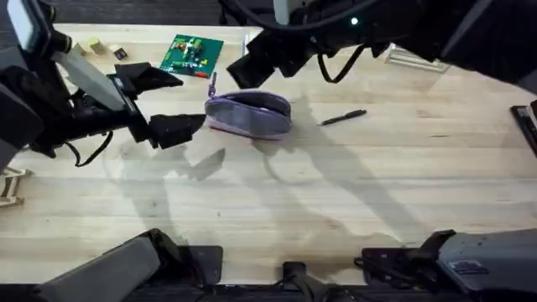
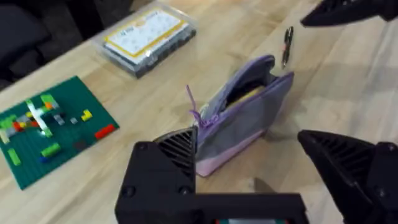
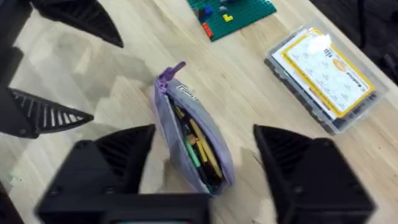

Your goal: Unzip the bag, pick up the pens from the table one at a time and place them inside, then zip the bag closed.

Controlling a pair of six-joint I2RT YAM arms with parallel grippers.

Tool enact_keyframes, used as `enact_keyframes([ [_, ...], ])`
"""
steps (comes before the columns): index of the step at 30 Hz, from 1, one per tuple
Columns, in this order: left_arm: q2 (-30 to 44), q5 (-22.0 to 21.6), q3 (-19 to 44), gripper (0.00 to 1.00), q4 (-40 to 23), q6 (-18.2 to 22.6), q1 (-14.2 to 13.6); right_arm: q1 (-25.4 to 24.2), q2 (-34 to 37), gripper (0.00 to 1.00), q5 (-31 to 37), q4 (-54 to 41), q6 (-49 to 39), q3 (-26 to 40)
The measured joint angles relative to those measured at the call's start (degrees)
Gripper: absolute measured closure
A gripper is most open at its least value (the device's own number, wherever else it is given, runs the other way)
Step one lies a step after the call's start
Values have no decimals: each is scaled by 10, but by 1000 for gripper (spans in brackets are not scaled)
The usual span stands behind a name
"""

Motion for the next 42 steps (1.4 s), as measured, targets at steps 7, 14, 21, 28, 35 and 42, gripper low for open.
enact_keyframes([
  [7, 0, -18, 0, 7, -8, 0, 0, -3, 0, 951, 6, 1, -2, 0],
  [14, 0, -22, 0, 7, -8, 0, 0, -4, 0, 970, 8, -1, -4, 0],
  [21, 0, -22, 0, 8, -9, 0, 0, -4, 33, 970, 8, -21, -17, 2],
  [28, 0, -22, 0, 7, -10, 0, 0, -4, 77, 972, 8, -43, -87, 2],
  [35, 0, -22, 0, 7, -10, 0, 0, -4, 82, 971, -18, -55, -171, 2],
  [42, 0, -22, 0, 7, -12, 0, 0, -4, 99, 971, -36, -51, -225, 2],
])
